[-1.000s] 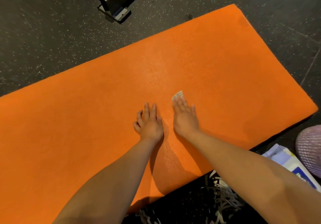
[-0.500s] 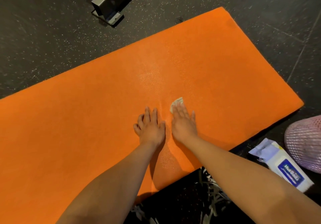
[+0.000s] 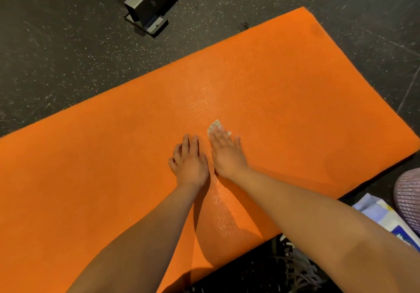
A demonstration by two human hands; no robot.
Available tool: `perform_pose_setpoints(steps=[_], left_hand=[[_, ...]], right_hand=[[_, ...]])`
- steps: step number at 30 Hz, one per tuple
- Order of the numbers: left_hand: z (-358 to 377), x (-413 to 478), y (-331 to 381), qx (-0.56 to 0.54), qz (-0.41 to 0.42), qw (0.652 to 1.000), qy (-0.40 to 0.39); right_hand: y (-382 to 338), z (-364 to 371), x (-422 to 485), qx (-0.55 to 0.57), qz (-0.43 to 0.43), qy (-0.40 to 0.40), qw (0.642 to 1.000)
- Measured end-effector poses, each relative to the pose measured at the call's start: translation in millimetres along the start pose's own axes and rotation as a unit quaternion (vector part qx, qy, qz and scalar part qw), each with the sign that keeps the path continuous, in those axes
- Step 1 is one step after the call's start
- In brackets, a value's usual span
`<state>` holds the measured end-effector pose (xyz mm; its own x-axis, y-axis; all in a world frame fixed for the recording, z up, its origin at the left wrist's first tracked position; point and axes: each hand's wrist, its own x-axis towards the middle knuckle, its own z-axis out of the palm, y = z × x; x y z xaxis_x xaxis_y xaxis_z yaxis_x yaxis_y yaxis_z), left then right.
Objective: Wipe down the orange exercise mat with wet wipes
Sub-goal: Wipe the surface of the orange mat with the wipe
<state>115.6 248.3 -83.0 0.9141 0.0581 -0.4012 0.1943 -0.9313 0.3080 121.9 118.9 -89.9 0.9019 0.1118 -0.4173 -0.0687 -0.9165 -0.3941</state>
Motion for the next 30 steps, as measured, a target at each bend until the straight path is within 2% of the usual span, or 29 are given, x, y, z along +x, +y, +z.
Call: perform_pose_setpoints(steps=[2,4,6,8,10,12,16,18,21,26,28,30], left_hand=[[2,7,1,-0.026,-0.019,0.999,0.005],[7,8,0,-0.027,-0.02,0.999,0.01],[13,6,-2,-0.016,-0.01,1.0,0.012],[15,6,-3,-0.015,-0.008,1.0,0.011],[15,6,-4,-0.008,-0.008,1.0,0.007],[15,5,-3,-0.004,-0.008,1.0,0.003],[12,5,-2,-0.013,-0.005,1.0,-0.007],[10,4,-2,-0.02,-0.002,1.0,-0.016],[7,3,-2,-0.022,-0.005,1.0,-0.017],[6,3,-2,-0.02,-0.006,1.0,-0.021],[5,3,0,-0.019,-0.014,0.999,-0.022],[4,5,3,-0.024,-0.026,0.999,-0.015]], right_hand=[[-4,5,3,-0.012,-0.084,-0.021,0.996],[4,2,9,-0.046,-0.11,-0.013,0.993],[18,-7,14,-0.068,-0.035,0.029,0.997],[32,-17,18,-0.034,0.109,0.074,0.991],[33,-19,20,-0.009,0.169,0.081,0.982],[23,-14,20,0.009,0.144,0.073,0.987],[-5,1,11,0.016,-0.006,0.014,1.0],[-9,4,7,0.011,-0.039,-0.001,0.999],[0,1,4,-0.005,-0.034,0.01,0.999],[12,-7,-2,-0.007,0.107,0.066,0.992],[4,-2,-4,0.012,0.079,0.054,0.995],[-3,4,-5,0.007,-0.009,0.025,1.0]])
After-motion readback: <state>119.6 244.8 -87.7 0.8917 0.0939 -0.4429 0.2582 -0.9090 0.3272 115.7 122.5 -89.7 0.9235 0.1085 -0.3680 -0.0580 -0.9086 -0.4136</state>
